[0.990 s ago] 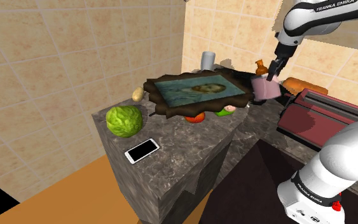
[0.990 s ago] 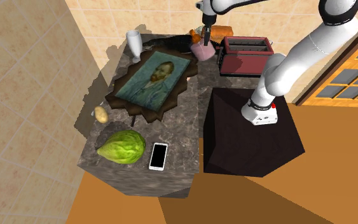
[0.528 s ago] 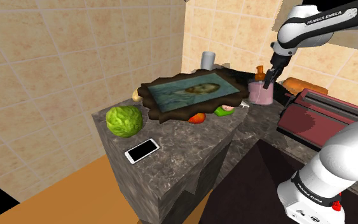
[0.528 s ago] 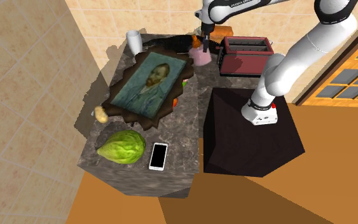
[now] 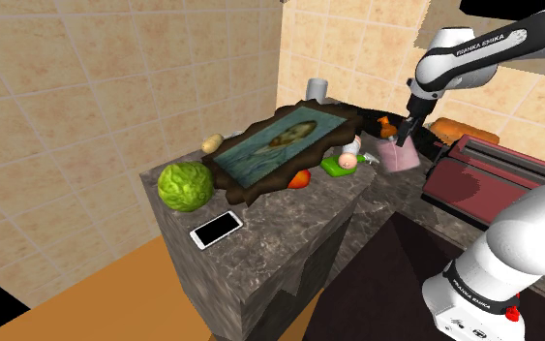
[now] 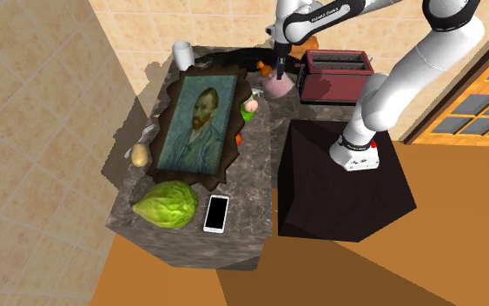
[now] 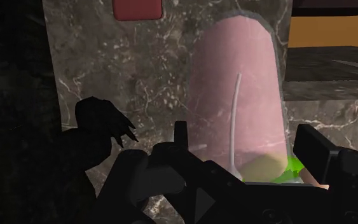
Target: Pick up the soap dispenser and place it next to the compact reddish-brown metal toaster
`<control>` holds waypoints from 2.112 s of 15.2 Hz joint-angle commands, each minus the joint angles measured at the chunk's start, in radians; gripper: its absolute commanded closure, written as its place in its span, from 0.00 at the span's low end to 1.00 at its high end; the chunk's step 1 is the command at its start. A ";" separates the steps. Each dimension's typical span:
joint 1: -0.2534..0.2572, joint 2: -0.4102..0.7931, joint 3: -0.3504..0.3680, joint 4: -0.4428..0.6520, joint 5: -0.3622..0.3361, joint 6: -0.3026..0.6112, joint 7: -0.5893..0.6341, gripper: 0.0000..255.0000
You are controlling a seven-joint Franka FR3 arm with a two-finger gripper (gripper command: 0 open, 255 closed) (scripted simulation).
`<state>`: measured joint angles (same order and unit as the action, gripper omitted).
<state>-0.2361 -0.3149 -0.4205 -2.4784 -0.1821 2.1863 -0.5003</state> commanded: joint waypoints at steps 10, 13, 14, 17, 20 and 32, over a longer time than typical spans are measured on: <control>0.007 0.079 -0.020 -0.055 0.016 0.133 -0.013 1.00; 0.007 0.079 -0.020 -0.055 0.016 0.133 -0.013 1.00; 0.007 0.079 -0.020 -0.055 0.016 0.133 -0.013 1.00; 0.007 0.081 -0.021 -0.055 0.017 0.134 -0.014 0.00; 0.007 0.080 -0.021 -0.056 0.017 0.134 -0.014 0.00; 0.002 -0.005 0.004 0.010 0.001 -0.013 0.004 0.00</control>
<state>-0.2336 -0.3195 -0.4171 -2.4688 -0.1812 2.1733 -0.4965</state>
